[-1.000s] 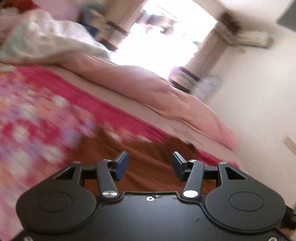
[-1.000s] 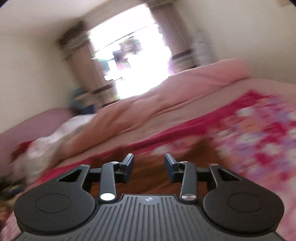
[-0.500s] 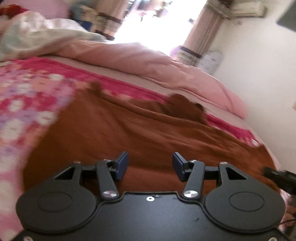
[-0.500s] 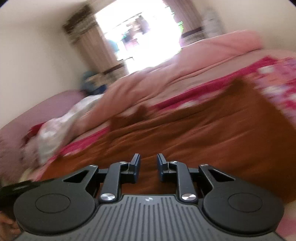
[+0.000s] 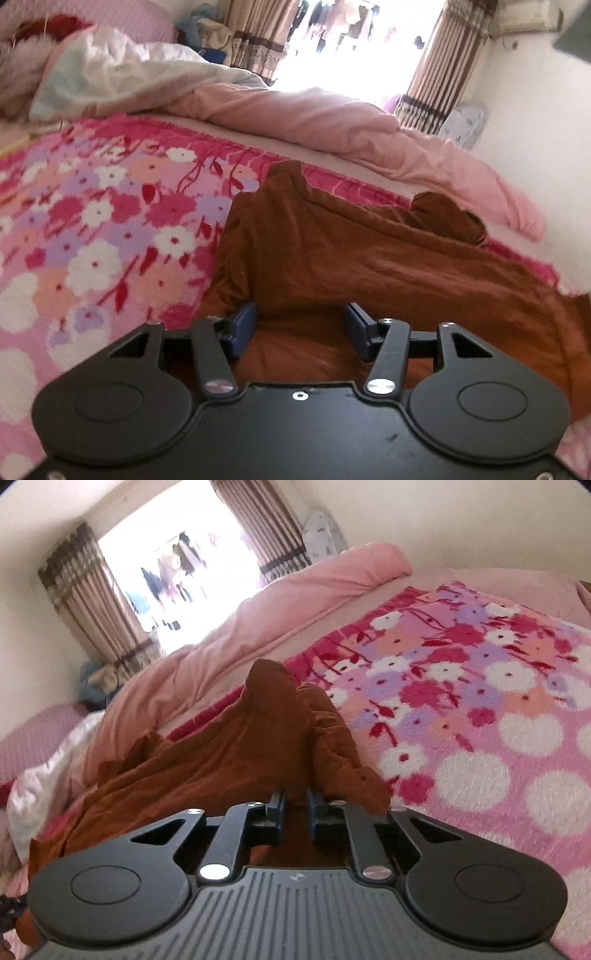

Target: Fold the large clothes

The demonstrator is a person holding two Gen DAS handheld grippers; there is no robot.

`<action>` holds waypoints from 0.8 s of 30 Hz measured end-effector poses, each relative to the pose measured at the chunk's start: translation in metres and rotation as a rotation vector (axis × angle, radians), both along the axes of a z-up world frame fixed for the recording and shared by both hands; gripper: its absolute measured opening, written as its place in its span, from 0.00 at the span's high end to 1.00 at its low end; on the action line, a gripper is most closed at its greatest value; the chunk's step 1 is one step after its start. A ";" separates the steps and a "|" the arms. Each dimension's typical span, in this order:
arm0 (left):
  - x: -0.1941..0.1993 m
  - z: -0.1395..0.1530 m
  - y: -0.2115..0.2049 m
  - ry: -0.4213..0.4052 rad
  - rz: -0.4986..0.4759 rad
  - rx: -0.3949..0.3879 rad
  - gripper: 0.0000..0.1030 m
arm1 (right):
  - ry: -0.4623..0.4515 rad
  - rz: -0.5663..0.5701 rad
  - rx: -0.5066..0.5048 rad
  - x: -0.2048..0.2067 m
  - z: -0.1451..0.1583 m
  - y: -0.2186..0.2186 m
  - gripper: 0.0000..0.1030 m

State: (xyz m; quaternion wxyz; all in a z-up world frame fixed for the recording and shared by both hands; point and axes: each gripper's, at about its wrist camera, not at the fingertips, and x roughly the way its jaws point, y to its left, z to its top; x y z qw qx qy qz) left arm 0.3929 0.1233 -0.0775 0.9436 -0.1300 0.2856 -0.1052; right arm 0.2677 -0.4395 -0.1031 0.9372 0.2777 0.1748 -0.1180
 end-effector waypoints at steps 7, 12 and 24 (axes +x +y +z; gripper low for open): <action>0.024 0.044 0.005 -0.035 -0.015 -0.080 0.47 | -0.010 -0.004 -0.097 0.003 0.040 0.008 0.69; 0.073 0.053 -0.007 0.008 -0.019 -0.071 0.47 | -0.021 0.019 -0.153 0.044 0.066 0.013 0.68; 0.115 0.014 -0.025 0.122 -0.011 0.044 0.46 | 0.085 -0.015 -0.053 0.099 0.020 -0.013 0.72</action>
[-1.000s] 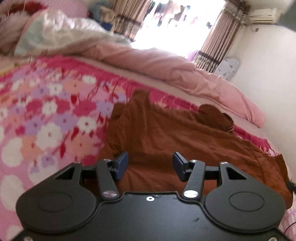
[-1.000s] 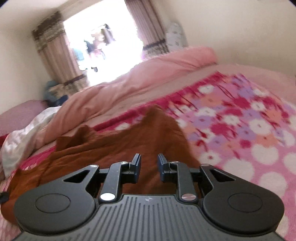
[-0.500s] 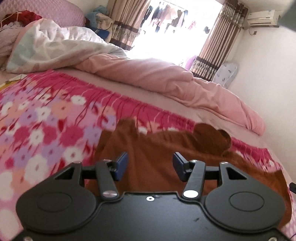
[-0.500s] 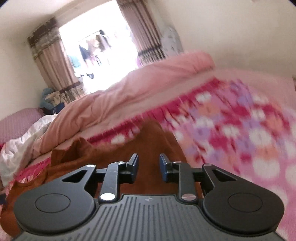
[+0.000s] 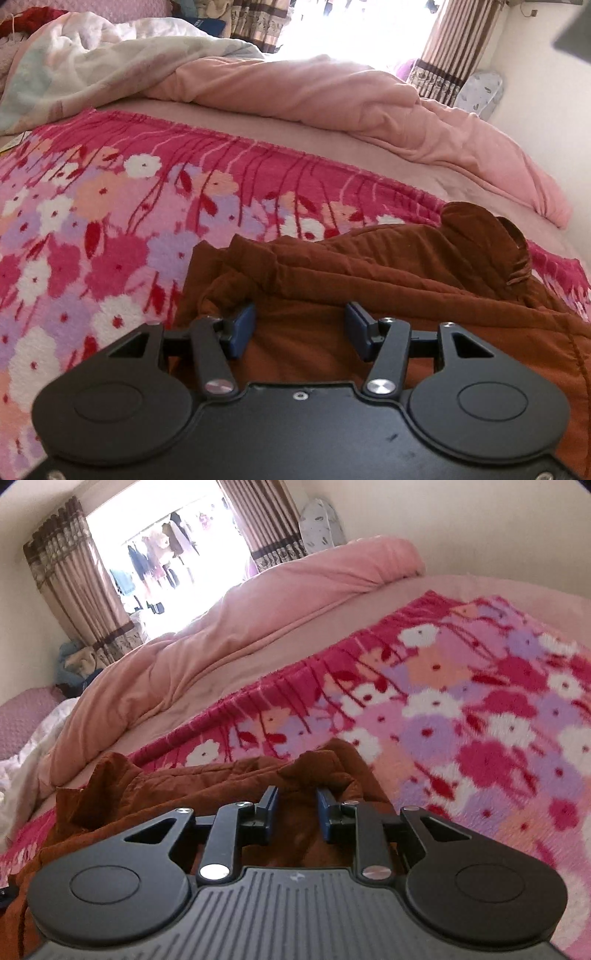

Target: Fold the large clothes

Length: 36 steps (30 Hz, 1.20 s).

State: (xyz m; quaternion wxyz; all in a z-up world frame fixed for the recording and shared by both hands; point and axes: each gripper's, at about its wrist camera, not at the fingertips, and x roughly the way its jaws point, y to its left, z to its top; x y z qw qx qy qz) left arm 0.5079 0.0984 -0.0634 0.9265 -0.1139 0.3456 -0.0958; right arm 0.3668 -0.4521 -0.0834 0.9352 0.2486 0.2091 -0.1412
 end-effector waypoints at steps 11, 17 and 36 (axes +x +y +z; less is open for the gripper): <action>-0.075 0.053 0.011 -0.122 -0.045 -0.013 0.46 | -0.068 0.005 -0.198 -0.058 0.044 0.033 0.69; -0.147 0.028 0.007 -0.162 -0.084 0.017 0.46 | -0.088 0.031 -0.276 -0.118 0.049 0.059 0.66; -0.180 0.019 0.016 -0.207 -0.043 -0.024 0.45 | -0.104 -0.028 -0.213 -0.146 0.020 0.053 0.67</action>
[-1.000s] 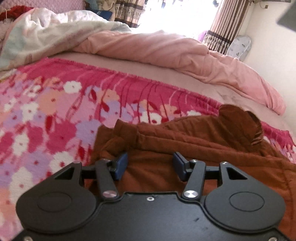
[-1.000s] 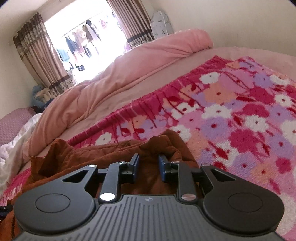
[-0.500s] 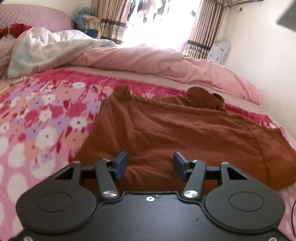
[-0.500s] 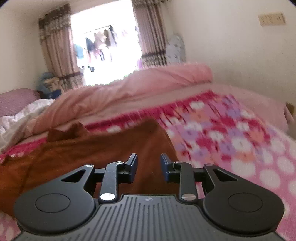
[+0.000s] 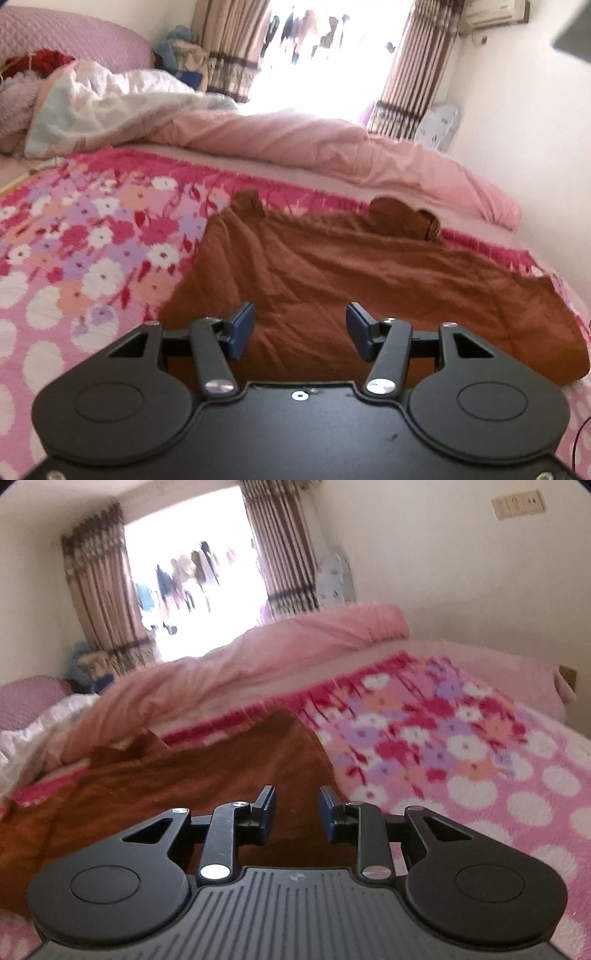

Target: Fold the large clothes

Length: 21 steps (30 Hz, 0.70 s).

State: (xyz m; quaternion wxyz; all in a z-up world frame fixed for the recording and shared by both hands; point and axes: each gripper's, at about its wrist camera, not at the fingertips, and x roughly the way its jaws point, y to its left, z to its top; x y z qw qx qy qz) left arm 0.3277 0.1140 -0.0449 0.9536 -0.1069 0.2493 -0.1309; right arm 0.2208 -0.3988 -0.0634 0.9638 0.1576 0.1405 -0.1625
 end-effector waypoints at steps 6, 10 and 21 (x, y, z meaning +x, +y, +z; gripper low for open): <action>0.002 -0.021 0.014 0.063 0.029 -0.016 0.45 | 0.018 0.013 -0.016 0.000 -0.002 0.005 0.64; 0.004 -0.033 0.015 0.054 0.011 -0.021 0.45 | 0.076 -0.007 0.025 0.010 -0.027 -0.004 0.64; 0.003 -0.036 0.024 0.059 0.004 -0.091 0.45 | 0.014 -0.030 -0.019 0.005 0.002 0.035 0.63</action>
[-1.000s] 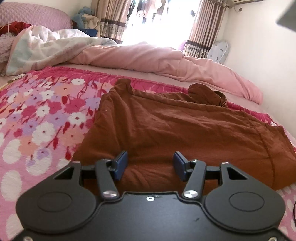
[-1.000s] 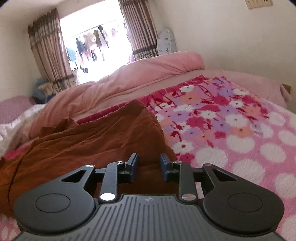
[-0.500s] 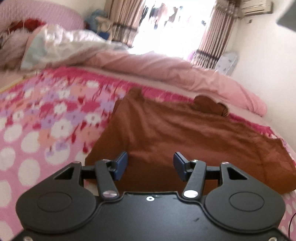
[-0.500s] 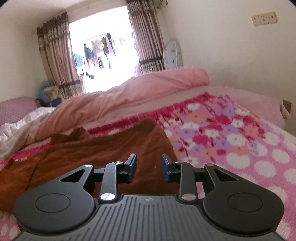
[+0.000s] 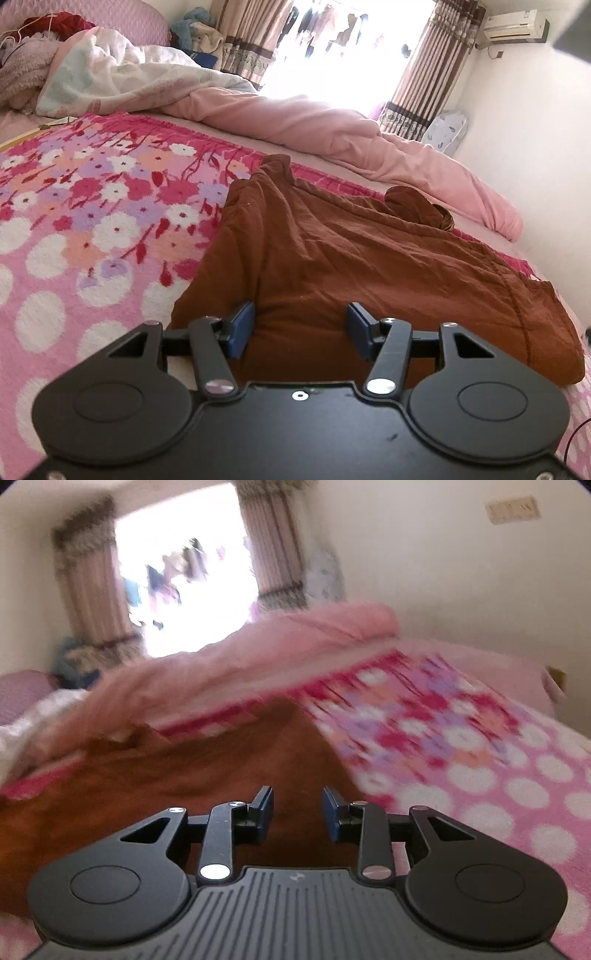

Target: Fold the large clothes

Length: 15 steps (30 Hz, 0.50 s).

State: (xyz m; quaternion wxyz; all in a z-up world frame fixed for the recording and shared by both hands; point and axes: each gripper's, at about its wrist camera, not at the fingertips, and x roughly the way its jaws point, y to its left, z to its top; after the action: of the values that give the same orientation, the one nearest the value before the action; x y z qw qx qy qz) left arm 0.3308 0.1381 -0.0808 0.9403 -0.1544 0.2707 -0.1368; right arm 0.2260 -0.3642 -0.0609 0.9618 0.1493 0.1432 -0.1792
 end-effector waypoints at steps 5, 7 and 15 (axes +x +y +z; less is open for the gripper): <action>0.000 -0.001 0.002 -0.001 -0.001 -0.013 0.45 | -0.050 0.171 -0.039 0.015 0.020 0.080 0.59; 0.000 -0.001 0.003 0.001 -0.001 -0.022 0.45 | -0.032 0.240 -0.044 0.027 0.019 0.112 0.58; 0.000 -0.001 0.002 -0.006 -0.010 -0.009 0.45 | 0.101 0.259 -0.106 0.066 -0.012 0.186 0.58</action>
State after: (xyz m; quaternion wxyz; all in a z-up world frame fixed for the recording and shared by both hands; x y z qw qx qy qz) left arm 0.3303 0.1401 -0.0821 0.9397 -0.1568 0.2681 -0.1434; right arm 0.2922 -0.1782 -0.0725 0.9750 0.0693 0.1997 -0.0684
